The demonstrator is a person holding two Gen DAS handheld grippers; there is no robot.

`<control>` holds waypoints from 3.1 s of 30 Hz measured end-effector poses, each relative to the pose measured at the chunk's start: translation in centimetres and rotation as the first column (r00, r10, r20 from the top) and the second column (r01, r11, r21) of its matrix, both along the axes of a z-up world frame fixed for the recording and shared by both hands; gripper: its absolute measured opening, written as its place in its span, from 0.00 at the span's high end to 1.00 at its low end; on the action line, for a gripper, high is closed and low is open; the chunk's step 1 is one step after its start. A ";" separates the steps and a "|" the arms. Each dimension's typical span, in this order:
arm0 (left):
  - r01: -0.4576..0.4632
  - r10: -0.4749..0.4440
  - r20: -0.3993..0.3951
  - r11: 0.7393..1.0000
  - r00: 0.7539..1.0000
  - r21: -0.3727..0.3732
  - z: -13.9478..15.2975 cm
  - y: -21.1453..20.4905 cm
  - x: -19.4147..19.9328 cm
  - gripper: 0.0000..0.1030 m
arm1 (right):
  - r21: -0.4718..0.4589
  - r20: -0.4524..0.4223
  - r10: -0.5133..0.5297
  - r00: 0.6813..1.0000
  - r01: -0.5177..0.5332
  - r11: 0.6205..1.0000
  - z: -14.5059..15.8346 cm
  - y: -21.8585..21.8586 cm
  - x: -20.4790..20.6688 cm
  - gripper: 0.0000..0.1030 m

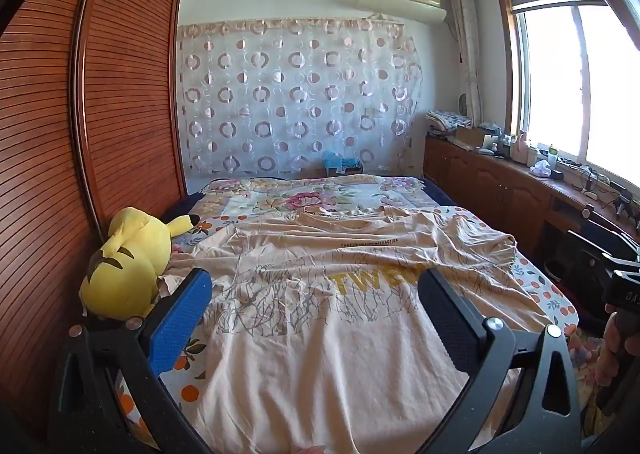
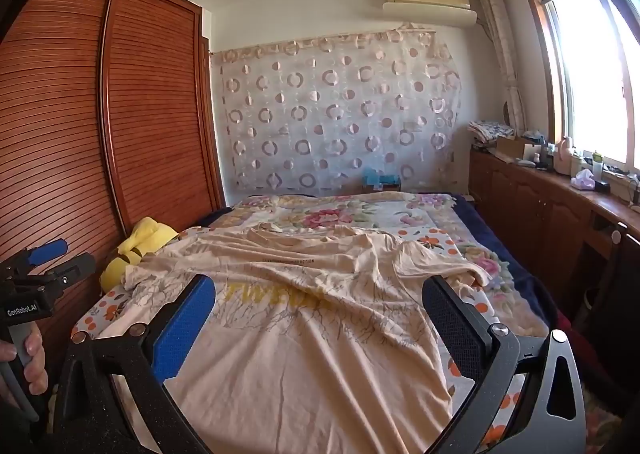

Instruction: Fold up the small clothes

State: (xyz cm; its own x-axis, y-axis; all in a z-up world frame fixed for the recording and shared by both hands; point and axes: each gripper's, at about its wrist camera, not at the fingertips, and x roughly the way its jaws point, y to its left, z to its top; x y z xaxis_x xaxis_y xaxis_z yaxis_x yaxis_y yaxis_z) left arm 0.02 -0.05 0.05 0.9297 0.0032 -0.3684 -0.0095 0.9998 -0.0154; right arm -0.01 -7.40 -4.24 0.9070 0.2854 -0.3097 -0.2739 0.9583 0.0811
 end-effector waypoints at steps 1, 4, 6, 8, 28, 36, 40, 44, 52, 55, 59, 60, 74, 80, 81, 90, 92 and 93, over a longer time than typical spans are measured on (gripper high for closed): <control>0.000 0.000 0.000 1.000 1.000 0.000 0.0 0.0 0.0 0.00 | 0.000 -0.001 -0.001 1.000 0.001 1.000 0.0 0.0 0.0 0.00; -0.001 0.001 0.000 1.000 1.000 0.000 0.0 0.0 0.0 0.00 | -0.001 -0.002 -0.001 1.000 0.001 1.000 -0.1 0.0 0.1 0.00; -0.001 0.001 -0.002 1.000 1.000 0.001 0.0 0.0 0.0 0.00 | 0.000 -0.002 -0.001 1.000 0.001 1.000 0.0 0.0 0.1 0.00; -0.001 0.001 -0.002 1.000 1.000 0.001 0.0 0.0 0.0 0.00 | -0.001 -0.001 -0.001 1.000 0.001 1.000 -0.1 0.0 0.1 0.00; 0.000 0.000 0.001 1.000 1.000 0.001 -0.9 0.3 0.2 0.00 | -0.003 0.000 -0.002 1.000 0.002 1.000 0.0 0.0 0.2 0.00; 0.001 -0.001 0.003 1.000 1.000 0.001 -0.9 0.2 0.2 0.00 | -0.003 0.000 -0.001 1.000 0.001 1.000 0.0 0.1 0.1 0.00; 0.000 0.000 0.004 1.000 1.000 0.002 -0.9 0.2 0.2 0.00 | -0.003 0.002 -0.002 1.000 0.002 1.000 0.0 0.1 0.1 0.00; 0.001 -0.001 0.005 1.000 1.000 0.002 -0.9 0.2 0.2 0.00 | -0.003 0.005 -0.001 1.000 0.001 1.000 0.0 0.1 0.1 0.00; 0.000 0.000 0.006 1.000 1.000 0.003 -0.9 0.2 0.1 0.00 | -0.001 0.007 0.001 1.000 -0.001 1.000 0.1 0.1 0.0 0.00; 0.000 0.000 0.006 1.000 1.000 0.002 -0.9 0.1 0.1 0.00 | 0.001 0.009 0.003 1.000 -0.003 1.000 0.1 0.1 0.0 0.00; 0.000 0.000 0.006 1.000 1.000 0.002 -0.9 0.2 0.1 0.00 | 0.000 0.010 0.003 1.000 -0.003 1.000 0.1 0.2 -0.1 0.00; 0.001 -0.001 0.007 1.000 1.000 0.002 -0.9 0.1 0.1 0.00 | 0.000 0.010 0.003 1.000 -0.003 1.000 0.1 0.2 -0.1 0.00; -0.020 0.021 -0.019 1.000 1.000 0.018 -0.7 0.6 0.1 0.00 | 0.002 0.014 0.013 1.000 -0.013 1.000 -0.1 0.3 0.3 0.00; -0.036 0.035 -0.016 0.999 0.999 -0.029 -1.5 3.0 0.9 0.00 | -0.005 0.012 0.050 0.999 -0.050 0.999 -0.4 1.1 1.5 0.00; -0.044 0.043 -0.027 0.999 0.999 -0.030 -1.9 3.4 1.2 0.00 | -0.009 0.010 0.061 0.998 -0.061 0.998 -0.5 1.3 1.8 0.00; -0.106 0.103 -0.118 0.994 0.988 -0.020 -4.8 8.4 2.9 0.00 | -0.001 -0.054 0.214 0.975 -0.214 0.977 -1.3 3.0 5.1 0.00; -0.114 0.112 -0.136 0.993 0.984 -0.010 -5.4 9.4 3.3 0.00 | -0.019 -0.065 0.235 0.970 -0.236 0.972 -1.5 3.6 6.2 0.00; -0.119 0.117 -0.144 0.993 0.983 -0.005 -5.6 9.8 3.4 0.00 | -0.030 -0.069 0.243 0.967 -0.246 0.969 -1.6 4.1 6.8 0.00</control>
State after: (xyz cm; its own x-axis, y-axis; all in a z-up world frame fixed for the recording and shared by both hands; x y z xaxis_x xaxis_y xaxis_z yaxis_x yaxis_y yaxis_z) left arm 3.43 9.80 -5.57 0.8606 0.1043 -0.4986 -0.1309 0.9912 -0.0186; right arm 6.76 -3.31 -5.86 0.7889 0.4829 -0.3802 -0.4958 0.8656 0.0706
